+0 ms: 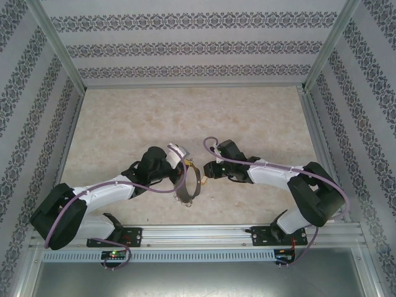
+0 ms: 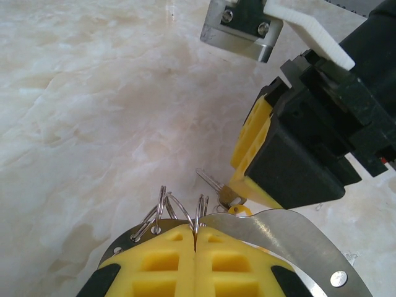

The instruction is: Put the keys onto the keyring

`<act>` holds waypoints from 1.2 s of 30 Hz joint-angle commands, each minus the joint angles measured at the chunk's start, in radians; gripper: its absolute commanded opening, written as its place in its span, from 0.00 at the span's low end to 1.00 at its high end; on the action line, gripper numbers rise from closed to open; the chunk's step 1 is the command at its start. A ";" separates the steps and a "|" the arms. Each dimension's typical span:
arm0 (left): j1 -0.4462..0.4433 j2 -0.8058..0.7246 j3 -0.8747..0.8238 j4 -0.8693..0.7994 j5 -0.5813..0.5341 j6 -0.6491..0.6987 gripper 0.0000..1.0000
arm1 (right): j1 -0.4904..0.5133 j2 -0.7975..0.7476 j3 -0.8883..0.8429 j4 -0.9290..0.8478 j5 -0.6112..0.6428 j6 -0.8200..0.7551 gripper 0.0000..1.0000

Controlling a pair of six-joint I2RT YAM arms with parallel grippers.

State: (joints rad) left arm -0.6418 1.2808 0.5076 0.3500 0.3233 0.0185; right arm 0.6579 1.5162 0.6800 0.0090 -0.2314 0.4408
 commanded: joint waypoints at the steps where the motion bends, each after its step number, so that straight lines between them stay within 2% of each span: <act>1: 0.017 -0.033 -0.006 0.054 -0.011 -0.012 0.00 | 0.013 0.030 0.037 -0.019 0.026 -0.073 0.35; 13: 0.028 -0.046 -0.008 0.049 -0.006 -0.016 0.00 | 0.048 0.134 0.084 -0.013 0.048 -0.100 0.33; 22: 0.032 -0.044 -0.005 0.053 0.000 -0.021 0.00 | 0.090 0.168 0.100 -0.067 0.128 -0.138 0.29; 25: 0.033 -0.042 -0.005 0.054 0.004 -0.024 0.00 | 0.103 0.157 0.093 -0.069 0.145 -0.139 0.32; 36: 0.033 -0.038 -0.003 0.055 0.012 -0.026 0.00 | 0.111 0.033 0.052 -0.064 0.159 -0.153 0.34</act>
State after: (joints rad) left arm -0.6197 1.2572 0.5053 0.3519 0.3172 0.0067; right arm 0.7574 1.5902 0.7456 -0.0410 -0.0902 0.3088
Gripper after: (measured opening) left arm 0.047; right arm 0.338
